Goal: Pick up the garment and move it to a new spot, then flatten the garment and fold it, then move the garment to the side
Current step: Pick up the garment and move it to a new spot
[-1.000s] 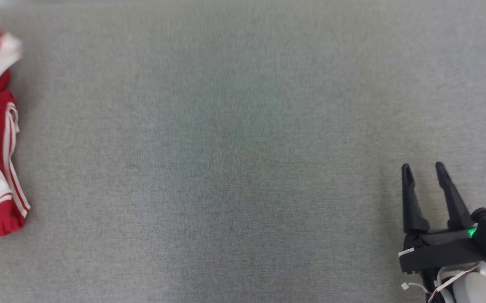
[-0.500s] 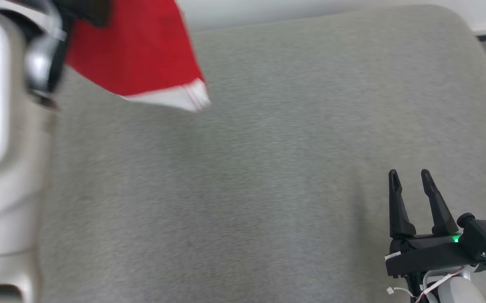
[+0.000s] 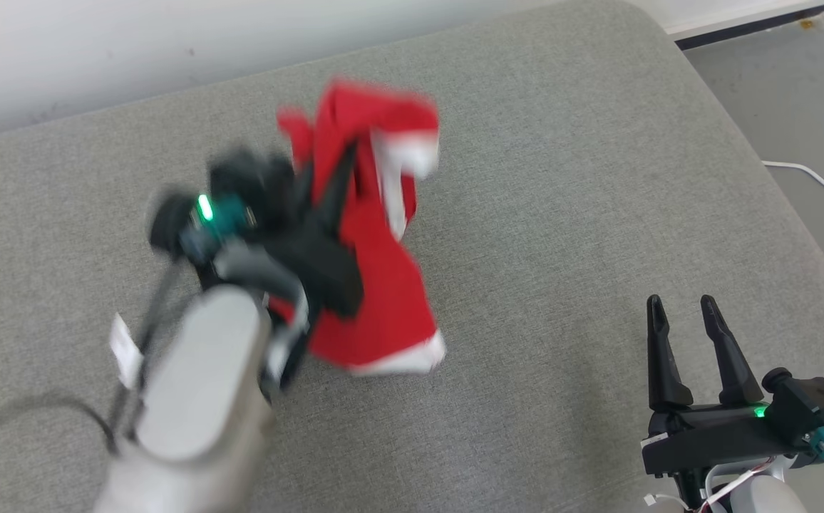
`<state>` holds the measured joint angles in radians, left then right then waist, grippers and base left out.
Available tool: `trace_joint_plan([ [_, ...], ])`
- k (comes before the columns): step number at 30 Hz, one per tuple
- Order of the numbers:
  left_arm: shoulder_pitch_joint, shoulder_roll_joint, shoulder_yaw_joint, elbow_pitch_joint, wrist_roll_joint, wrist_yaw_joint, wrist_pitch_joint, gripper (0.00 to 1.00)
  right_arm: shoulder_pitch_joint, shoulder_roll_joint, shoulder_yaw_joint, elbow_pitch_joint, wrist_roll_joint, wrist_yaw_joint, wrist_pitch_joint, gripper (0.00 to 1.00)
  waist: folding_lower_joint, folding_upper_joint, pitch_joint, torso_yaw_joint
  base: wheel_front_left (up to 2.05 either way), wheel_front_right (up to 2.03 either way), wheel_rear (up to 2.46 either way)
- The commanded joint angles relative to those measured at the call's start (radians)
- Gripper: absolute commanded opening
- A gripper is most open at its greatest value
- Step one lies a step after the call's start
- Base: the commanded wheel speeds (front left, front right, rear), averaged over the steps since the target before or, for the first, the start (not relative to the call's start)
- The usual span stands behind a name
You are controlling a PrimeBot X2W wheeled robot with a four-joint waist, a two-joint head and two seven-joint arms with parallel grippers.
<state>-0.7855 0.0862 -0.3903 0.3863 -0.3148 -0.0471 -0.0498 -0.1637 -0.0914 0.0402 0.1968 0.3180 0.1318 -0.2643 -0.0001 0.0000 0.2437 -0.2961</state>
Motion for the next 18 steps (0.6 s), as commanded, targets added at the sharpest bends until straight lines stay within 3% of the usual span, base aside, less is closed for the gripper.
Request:
trace_joint_plan([
  [1,0.066,-0.010,-0.014,0.025,-0.020,0.011,-0.023,0.00,0.000,0.005,0.004,0.001,0.002,-0.002,0.000,1.00,0.0001,0.0000,0.001,0.000,0.00,0.00,0.00],
  [4,0.144,-0.024,-0.050,0.077,-0.038,0.019,-0.048,0.04,-0.001,0.003,0.007,0.006,0.004,-0.002,0.000,1.00,0.0001,0.0000,0.001,0.011,0.00,0.00,0.00],
  [5,0.161,-0.027,-0.064,0.095,-0.040,0.021,-0.060,0.22,-0.002,0.000,0.009,0.007,0.005,-0.002,0.000,1.00,0.0001,0.0000,-0.002,0.016,0.00,0.00,0.00],
  [6,0.172,-0.030,-0.080,0.108,-0.041,0.021,-0.072,0.78,-0.003,-0.003,0.009,0.009,0.005,-0.002,0.000,1.00,0.0001,0.0000,-0.004,0.022,0.00,0.00,0.00],
  [7,0.180,-0.032,-0.094,0.119,-0.046,0.018,-0.081,1.00,-0.005,-0.005,0.010,0.010,0.006,-0.002,0.000,1.00,0.0001,0.0000,-0.008,0.028,0.00,0.00,0.00],
  [13,0.156,-0.033,-0.096,0.113,-0.063,0.040,-0.181,1.00,0.013,-0.020,0.007,0.006,-0.005,-0.002,0.000,1.00,0.0001,0.0000,-0.053,0.082,0.00,0.00,0.00],
  [18,0.184,0.006,-0.033,0.043,-0.063,0.072,-0.210,1.00,0.037,-0.026,0.006,0.000,-0.014,-0.002,0.000,1.00,0.0001,0.0000,-0.096,0.138,0.00,0.00,0.00],
])
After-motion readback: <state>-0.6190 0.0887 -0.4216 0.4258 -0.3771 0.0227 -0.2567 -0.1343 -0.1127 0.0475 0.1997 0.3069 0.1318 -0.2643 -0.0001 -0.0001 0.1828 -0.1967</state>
